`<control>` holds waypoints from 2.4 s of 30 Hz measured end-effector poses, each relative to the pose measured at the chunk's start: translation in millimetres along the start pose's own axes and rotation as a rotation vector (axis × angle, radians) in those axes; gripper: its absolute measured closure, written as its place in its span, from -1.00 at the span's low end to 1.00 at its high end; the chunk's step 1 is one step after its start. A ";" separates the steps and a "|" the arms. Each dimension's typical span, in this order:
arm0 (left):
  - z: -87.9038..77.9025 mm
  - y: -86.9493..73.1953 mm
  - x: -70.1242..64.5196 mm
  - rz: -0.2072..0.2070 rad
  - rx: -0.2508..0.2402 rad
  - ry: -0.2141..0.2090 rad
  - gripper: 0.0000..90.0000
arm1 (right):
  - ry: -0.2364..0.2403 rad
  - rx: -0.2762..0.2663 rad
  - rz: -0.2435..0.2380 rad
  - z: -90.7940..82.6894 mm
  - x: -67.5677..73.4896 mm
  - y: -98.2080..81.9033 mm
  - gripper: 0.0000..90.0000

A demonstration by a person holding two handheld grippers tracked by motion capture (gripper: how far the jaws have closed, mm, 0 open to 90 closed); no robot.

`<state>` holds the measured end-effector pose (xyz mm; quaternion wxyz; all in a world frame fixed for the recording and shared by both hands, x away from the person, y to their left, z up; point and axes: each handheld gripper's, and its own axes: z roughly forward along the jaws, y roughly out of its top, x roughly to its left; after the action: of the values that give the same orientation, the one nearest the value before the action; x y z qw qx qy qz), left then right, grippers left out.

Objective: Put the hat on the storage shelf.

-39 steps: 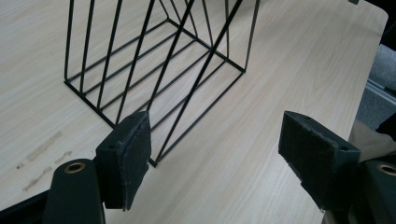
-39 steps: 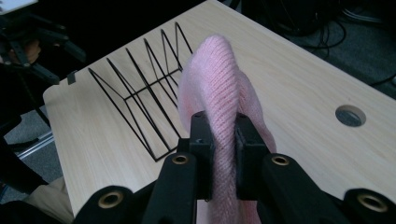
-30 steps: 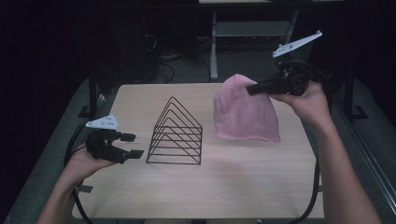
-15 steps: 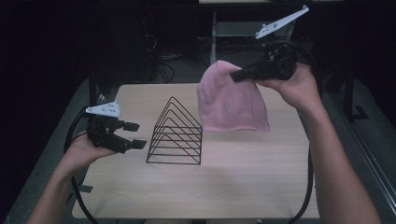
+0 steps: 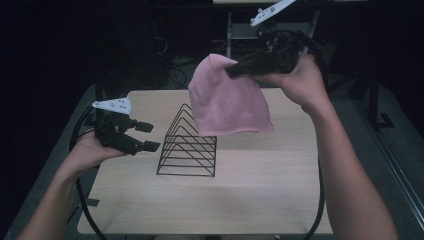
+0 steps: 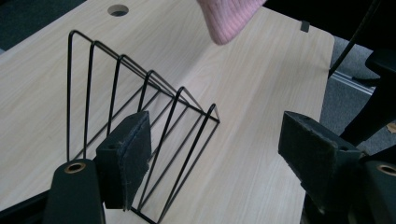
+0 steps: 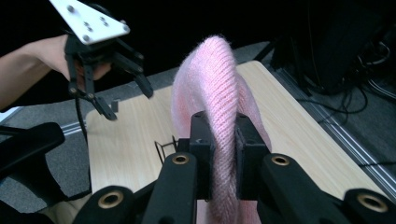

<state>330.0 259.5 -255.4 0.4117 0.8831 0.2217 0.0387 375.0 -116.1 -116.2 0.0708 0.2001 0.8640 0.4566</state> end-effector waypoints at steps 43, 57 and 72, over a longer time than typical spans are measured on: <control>-9.8 -0.8 28.0 -0.033 0.018 -0.003 0.87 | 0.117 -0.037 -0.042 83.8 17.7 34.3 0.79; 12.3 -5.2 42.7 -0.049 0.079 0.057 0.86 | 0.116 -0.039 0.025 106.5 -8.4 6.4 0.78; 35.6 -0.6 44.9 -0.025 0.137 0.076 0.86 | 0.098 -0.048 0.054 101.8 -17.6 -19.0 0.78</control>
<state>379.1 253.6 -284.4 0.3421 0.9043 0.2502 0.0517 416.8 -55.5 -191.2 0.0210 0.1989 0.8494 0.4883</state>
